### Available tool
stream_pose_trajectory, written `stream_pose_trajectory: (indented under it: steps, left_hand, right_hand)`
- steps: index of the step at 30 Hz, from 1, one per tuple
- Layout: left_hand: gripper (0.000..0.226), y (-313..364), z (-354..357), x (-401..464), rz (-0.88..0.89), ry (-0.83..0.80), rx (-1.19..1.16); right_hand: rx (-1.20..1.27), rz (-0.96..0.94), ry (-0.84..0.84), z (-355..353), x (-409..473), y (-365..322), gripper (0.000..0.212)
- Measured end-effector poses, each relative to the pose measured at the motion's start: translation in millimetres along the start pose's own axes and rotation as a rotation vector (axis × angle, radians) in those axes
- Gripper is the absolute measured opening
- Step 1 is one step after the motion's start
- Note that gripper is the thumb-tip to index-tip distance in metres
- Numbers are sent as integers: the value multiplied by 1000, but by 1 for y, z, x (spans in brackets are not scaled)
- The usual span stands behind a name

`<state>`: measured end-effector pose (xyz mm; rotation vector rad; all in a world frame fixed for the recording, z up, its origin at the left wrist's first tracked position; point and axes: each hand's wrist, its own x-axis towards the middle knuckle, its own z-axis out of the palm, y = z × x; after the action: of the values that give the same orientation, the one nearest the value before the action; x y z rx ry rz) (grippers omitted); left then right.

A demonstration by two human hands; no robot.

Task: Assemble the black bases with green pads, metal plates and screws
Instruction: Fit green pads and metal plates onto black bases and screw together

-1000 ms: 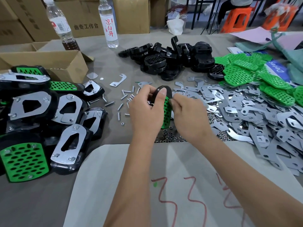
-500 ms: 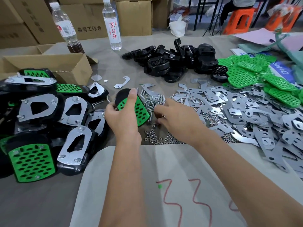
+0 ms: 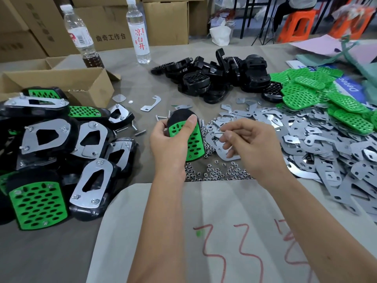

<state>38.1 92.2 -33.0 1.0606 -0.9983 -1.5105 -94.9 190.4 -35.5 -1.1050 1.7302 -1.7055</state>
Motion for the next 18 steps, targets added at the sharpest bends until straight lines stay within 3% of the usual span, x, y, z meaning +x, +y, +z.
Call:
stream_pose_trajectory:
  steps: [6,10,14,18]
  left_hand:
    - [27,-8,11,-9,168,-37,238]
    - [25,-8,16,-14,387,-75,470]
    - [23,-8,18,-17,420,-291,460]
    - [38,-8,20,-22,509,-336,469]
  right_hand:
    - [135,-82,91,0,-5,-1,19]
    - [174,-156,132,1,-6,-3,18]
    - [221,-166,58,1,-5,-5,22]
    - [175,-153,5,0,-4,-4,27]
